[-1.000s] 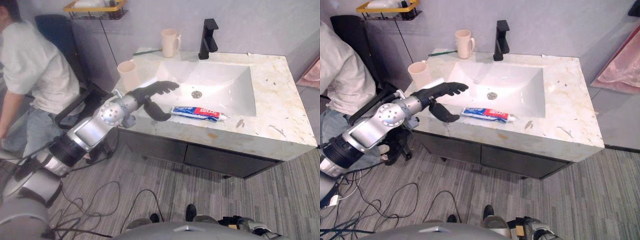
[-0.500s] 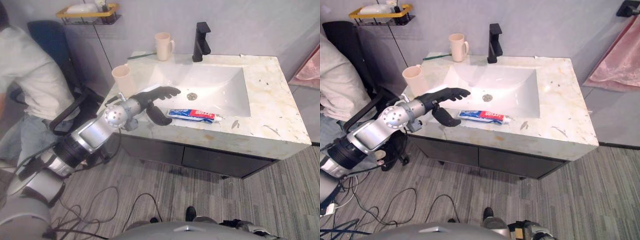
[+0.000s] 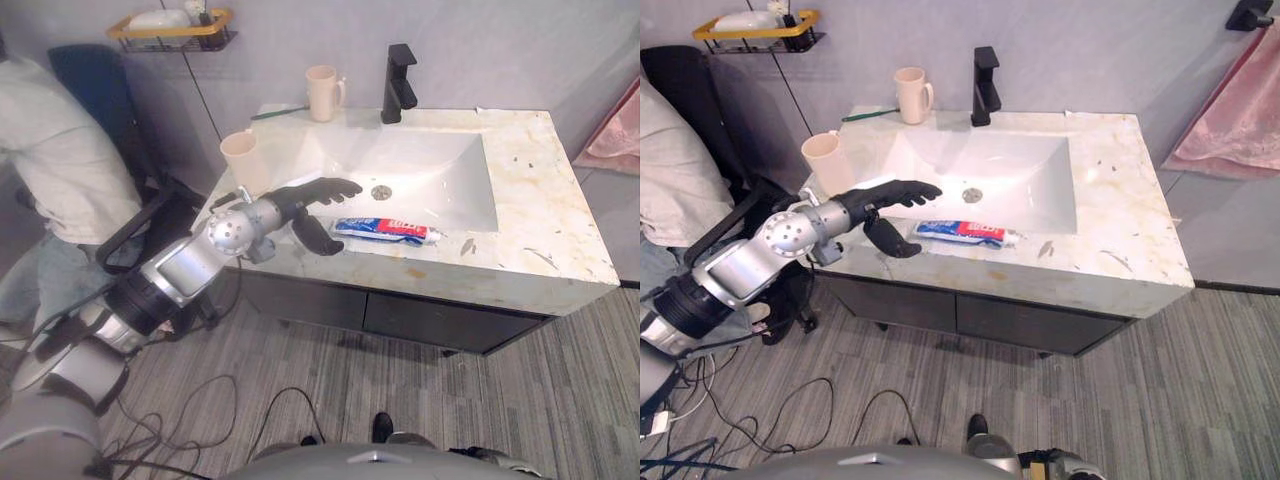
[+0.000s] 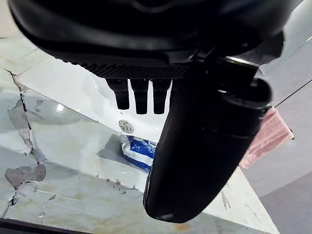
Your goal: Organize the bathroom.
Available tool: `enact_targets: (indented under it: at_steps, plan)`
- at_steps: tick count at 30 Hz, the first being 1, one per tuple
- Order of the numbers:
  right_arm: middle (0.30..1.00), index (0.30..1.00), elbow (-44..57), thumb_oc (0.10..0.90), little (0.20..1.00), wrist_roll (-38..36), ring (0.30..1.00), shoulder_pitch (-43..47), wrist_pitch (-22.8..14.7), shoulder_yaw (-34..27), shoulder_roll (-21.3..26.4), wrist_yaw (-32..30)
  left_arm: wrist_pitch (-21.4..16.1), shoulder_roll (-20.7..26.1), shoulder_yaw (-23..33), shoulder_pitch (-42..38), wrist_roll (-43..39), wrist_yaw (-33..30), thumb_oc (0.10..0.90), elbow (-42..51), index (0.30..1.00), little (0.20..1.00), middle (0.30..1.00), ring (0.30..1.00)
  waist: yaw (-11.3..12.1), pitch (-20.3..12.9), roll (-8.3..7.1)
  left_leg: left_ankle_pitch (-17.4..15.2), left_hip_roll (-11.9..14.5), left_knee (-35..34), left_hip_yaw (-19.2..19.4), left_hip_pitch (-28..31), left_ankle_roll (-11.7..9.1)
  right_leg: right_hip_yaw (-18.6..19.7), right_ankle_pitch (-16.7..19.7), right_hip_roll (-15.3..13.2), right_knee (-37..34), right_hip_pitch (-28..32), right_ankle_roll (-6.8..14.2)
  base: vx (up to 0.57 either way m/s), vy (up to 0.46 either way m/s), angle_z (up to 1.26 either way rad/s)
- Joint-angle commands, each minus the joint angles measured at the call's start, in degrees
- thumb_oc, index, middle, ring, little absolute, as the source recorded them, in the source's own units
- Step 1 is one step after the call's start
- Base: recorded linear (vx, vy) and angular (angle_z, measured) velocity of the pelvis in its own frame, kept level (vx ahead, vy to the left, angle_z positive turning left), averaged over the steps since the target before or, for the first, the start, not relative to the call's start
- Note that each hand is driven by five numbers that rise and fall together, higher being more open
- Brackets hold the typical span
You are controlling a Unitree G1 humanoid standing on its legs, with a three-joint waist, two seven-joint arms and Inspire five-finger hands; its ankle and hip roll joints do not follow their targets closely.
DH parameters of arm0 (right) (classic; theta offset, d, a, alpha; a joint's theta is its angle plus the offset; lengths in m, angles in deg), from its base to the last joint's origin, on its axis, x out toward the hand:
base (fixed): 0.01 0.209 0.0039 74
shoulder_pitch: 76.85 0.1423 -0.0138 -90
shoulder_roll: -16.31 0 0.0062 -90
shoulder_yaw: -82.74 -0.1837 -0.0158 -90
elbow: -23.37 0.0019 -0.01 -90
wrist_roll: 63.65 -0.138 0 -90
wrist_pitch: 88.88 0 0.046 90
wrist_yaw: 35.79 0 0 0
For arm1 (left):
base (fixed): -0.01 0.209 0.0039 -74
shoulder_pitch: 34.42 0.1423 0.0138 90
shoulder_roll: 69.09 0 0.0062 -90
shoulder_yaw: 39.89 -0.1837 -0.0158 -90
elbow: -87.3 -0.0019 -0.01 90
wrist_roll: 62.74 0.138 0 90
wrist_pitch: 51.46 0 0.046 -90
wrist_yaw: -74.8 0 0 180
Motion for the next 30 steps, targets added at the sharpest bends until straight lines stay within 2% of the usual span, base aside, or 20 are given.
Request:
enact_targets:
  at_steps: [1, 13, 22, 30]
  plan:
    - [0.9, 0.9, 0.49, 0.8, 0.9, -2.62, 0.9, 0.14, -0.63, 0.12, -1.79, 0.54, -3.13, 4.13, 4.9, -8.74, 3.82, -1.69, 0.8, 1.53, 0.9, 0.9, 0.9, 0.9, -1.26, -1.12, -3.52, -0.65, -3.69, 6.1, 0.88, -7.37, -0.46, -2.95, -6.37, 0.74, 0.99, 5.79, 2.29, 0.04, -0.016, -0.05]
    - [0.9, 0.9, -0.67, 0.8, 0.9, -2.7, 0.9, -0.97, -2.09, -0.65, -1.77, 1.53, -5.85, 3.05, 4.11, -8.33, 8.61, -5.89, 0.8, -2.61, 0.9, 0.9, 0.9, 0.9, -2.12, -0.38, -3.79, -1.06, -3.5, 7.24, 1.68, -7.59, -0.13, -2.38, -6.93, 0.63, 2.54, 5.35, 2.12, 0.03, -0.011, -0.09]
    - [0.9, 0.9, -0.32, 0.8, 0.9, -3.74, 0.9, -0.61, -2.1, -0.34, -2.08, 0.55, -5.99, -0.03, 3.0, -7.1, 10.88, -6.35, 0.8, -5.27, 0.9, 0.9, 0.9, 0.9, -2.77, -0.19, -3.35, -1.06, -3.48, 6.86, 2.0, -6.96, -0.14, -1.98, -7.08, 0.66, 2.97, 5.31, 2.06, 0.01, -0.001, 0.0]
    - [0.9, 0.9, 1.11, 0.8, 0.9, -3.58, 0.9, -1.42, -1.19, 0.39, -2.16, -0.31, -4.51, -1.51, 1.66, -7.29, 11.77, -7.5, 0.8, -7.51, 0.9, 0.9, 0.9, 0.9, -3.58, 0.02, -3.41, -1.36, -3.59, 7.66, 2.2, -7.36, 0.07, -1.58, -7.15, 0.56, 3.26, 5.05, 2.03, 0.01, 0.001, -0.02]
